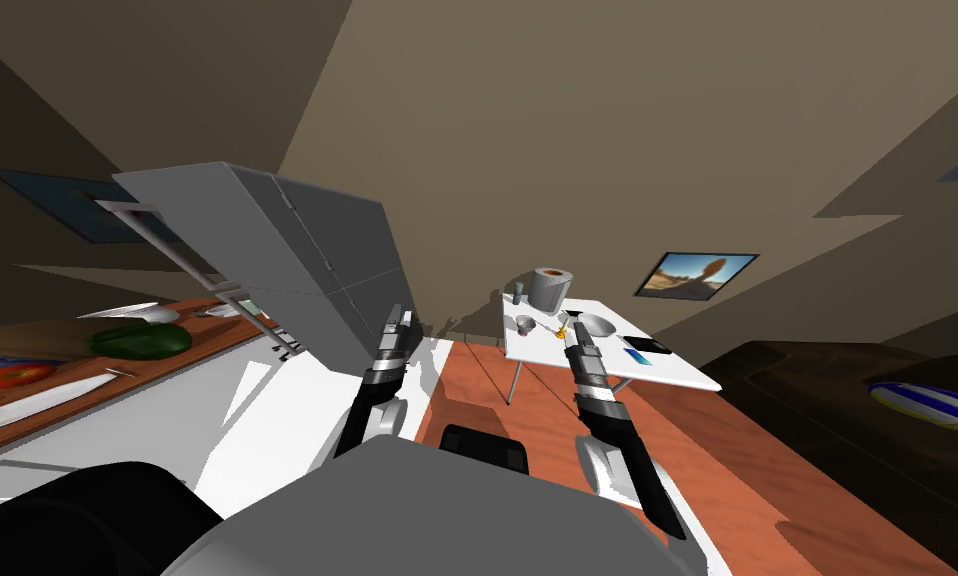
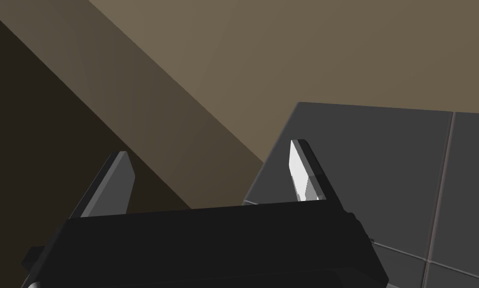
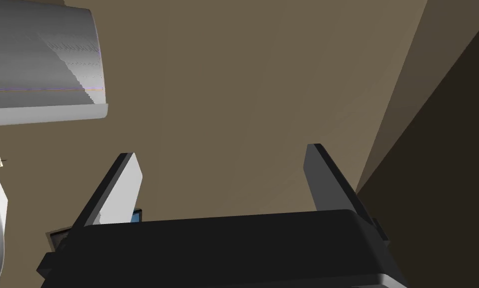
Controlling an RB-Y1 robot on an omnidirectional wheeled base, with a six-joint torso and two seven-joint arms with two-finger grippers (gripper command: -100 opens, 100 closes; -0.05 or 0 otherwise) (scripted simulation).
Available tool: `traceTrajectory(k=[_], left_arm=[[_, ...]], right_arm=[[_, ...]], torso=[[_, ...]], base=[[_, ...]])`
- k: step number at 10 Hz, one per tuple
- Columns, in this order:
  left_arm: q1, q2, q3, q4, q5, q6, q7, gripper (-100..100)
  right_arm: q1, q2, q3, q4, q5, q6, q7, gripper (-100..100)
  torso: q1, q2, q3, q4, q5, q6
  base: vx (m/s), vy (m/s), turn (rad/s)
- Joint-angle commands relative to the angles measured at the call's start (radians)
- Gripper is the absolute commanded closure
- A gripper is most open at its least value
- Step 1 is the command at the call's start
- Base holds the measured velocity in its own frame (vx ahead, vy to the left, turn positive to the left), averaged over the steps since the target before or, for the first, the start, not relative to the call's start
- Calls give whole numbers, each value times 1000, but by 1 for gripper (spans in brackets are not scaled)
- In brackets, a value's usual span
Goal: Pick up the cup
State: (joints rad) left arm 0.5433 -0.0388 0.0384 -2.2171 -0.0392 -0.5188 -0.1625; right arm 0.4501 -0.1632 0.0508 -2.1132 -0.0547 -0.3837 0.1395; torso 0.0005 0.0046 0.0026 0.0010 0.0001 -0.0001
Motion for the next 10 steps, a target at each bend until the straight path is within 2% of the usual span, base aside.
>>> traceTrajectory(k=[1,2,3,4,5,6,7,8,9,10], left_arm=[[0,0,0,0,0,0,0,0],[0,0,0,0,0,0,0,0],[0,0,0,0,0,0,0,0],[0,0,0,0,0,0,0,0],[0,0,0,0,0,0,0,0],[0,0,0,0,0,0,0,0],[0,0,0,0,0,0,0,0],[0,0,0,0,0,0,0,0],[0,0,0,0,0,0,0,0],[0,0,0,0,0,0,0,0]], right_arm=[[-3,-40,1,15,9,1,3,-100],[-9,-75,2,41,26,4,9,-100],[-9,-87,2,41,26,4,9,-100],[-15,-127,2,70,44,7,15,-100],[-15,-136,2,70,44,7,15,-100],[-21,-174,3,101,63,9,22,-100],[-21,-188,3,101,63,9,22,-100],[-27,-226,4,135,83,11,30,-100],[-27,-243,4,135,83,11,30,-100],[-34,-280,4,170,104,12,38,-100]], torso=[[0,0,0,0,0,0],[0,0,0,0,0,0],[1,0,0,0,0,0],[1,-1,0,0,0,0],[1,-1,0,0,0,0],[0,-1,-1,0,0,0],[0,-1,-1,0,0,0],[1,-1,-1,0,0,0],[1,-1,0,0,0,0],[1,-1,0,0,0,0]], base=[[-69,20,26],[-78,30,46],[-56,25,30],[-58,24,56],[-45,19,32],[-53,20,59],[-49,28,38],[-66,37,69],[-57,36,36],[-53,42,72]])
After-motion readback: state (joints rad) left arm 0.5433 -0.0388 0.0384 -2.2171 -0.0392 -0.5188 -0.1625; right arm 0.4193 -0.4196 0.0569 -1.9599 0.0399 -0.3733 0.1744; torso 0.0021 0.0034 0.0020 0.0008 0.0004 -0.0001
